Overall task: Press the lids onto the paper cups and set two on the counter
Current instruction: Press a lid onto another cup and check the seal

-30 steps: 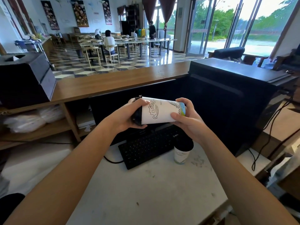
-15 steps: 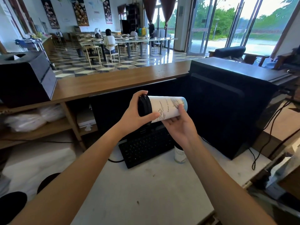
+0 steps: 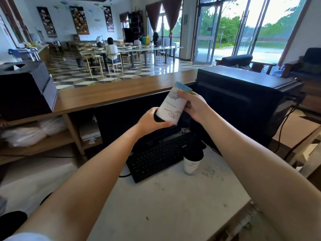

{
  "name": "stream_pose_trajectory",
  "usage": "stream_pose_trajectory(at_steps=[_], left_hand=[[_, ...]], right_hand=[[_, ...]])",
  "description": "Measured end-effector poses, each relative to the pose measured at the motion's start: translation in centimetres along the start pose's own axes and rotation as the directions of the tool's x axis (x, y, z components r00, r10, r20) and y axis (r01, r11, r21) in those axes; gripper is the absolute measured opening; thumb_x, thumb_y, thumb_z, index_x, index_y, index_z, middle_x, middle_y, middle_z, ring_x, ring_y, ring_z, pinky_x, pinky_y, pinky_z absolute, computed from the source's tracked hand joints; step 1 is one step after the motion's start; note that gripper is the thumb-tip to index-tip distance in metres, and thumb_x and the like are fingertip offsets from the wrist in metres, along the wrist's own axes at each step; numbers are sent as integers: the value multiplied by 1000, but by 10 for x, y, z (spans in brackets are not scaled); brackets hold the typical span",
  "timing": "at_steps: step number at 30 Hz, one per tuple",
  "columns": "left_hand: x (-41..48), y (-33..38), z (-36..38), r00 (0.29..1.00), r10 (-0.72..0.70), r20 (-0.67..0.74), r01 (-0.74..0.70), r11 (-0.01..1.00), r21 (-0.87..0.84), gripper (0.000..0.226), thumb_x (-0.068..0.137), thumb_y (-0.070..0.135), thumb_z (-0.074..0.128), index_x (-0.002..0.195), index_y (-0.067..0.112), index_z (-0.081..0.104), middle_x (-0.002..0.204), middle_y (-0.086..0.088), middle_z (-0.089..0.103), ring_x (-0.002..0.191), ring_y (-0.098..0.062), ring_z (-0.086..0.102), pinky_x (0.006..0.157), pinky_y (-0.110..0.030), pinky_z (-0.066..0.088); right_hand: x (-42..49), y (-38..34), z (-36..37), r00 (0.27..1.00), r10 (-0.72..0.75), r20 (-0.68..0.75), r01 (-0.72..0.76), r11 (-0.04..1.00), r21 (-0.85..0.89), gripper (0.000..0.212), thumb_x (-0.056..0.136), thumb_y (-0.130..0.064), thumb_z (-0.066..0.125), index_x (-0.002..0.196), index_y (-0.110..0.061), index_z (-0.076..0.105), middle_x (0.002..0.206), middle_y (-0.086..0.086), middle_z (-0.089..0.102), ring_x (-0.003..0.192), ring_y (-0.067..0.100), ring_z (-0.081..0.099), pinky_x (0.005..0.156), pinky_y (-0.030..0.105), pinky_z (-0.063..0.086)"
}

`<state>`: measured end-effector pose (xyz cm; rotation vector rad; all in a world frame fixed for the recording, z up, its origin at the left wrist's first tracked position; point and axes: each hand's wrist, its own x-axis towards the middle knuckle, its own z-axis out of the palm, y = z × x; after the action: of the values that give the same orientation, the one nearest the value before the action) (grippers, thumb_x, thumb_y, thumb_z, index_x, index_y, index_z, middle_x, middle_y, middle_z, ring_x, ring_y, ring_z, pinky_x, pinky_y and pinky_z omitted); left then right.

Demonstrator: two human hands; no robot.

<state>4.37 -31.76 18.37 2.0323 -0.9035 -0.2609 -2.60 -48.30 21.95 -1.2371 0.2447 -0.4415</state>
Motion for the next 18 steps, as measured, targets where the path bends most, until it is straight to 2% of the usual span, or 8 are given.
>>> stream_pose_trajectory(at_steps=[3,7,18], left_hand=[[11,-3,5,1000,-4,12,4,1000,-2,73,72,37,78,133,17,44,119,8,51,109,-11,50,86,-23,38],[19,-5,9,1000,8,-7,-8,1000,-22,69,69,34,81,129,19,49,117,6,57,105,-10,53,85,-23,40],[23,-8,19,999,-31,9,32,994,-100,67,69,33,81,128,21,51,116,7,59,107,-11,54,89,-24,40]], right_hand=[[6,-11,3,999,-40,18,42,981,-190,44,78,-14,74,118,-8,58,116,9,67,107,23,64,93,35,52],[12,-16,9,998,-57,36,66,940,-334,52,69,-18,80,117,-11,61,114,7,68,106,22,65,98,41,50],[13,-20,7,998,-49,46,65,890,-451,54,69,-22,80,118,-14,60,115,4,68,105,19,64,98,40,50]])
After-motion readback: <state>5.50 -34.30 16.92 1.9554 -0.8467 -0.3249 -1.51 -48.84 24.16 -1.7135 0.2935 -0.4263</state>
